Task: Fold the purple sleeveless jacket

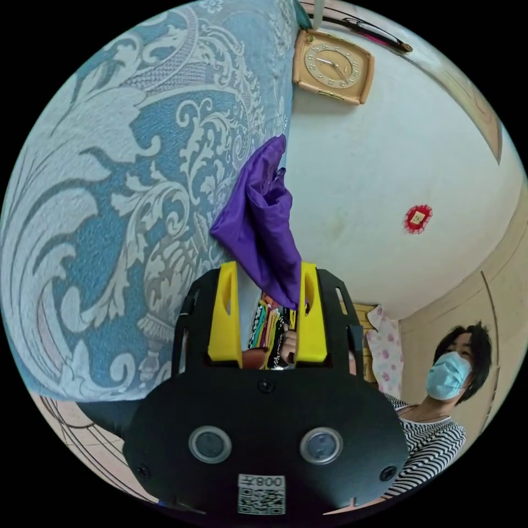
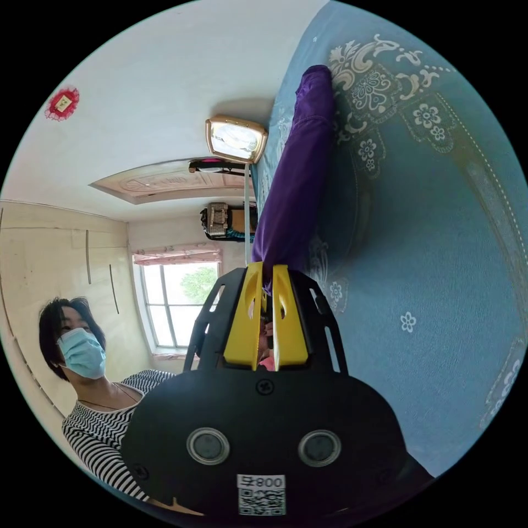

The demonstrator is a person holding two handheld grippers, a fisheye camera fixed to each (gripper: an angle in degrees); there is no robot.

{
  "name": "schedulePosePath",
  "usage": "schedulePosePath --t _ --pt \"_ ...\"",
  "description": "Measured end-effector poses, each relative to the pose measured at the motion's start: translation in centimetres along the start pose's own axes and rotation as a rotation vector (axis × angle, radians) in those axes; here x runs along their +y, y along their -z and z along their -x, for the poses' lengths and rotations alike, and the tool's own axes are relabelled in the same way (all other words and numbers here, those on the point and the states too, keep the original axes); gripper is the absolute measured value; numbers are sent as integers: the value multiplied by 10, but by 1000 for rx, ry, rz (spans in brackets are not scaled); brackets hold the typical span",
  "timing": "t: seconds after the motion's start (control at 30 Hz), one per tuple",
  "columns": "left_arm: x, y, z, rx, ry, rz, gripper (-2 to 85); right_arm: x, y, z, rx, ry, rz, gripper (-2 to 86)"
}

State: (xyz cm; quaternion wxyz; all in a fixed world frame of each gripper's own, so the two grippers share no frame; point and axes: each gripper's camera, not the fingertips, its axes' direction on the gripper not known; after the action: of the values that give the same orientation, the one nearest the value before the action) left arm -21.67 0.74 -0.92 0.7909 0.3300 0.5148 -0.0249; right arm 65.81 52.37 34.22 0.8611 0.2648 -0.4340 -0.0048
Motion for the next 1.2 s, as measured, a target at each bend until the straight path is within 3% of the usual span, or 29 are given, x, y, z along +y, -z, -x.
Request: schedulePosePath --t 0.47,0.63,1.2 --pt "-32 28 -10 97 41 -99 147 21 16 2 -17 12 4 22" --pt "-31 27 -3 101 63 -121 66 35 27 -6 -6 -8 0 24" --pt "101 0 21 32 39 21 27 179 120 -14 46 -73 29 24"
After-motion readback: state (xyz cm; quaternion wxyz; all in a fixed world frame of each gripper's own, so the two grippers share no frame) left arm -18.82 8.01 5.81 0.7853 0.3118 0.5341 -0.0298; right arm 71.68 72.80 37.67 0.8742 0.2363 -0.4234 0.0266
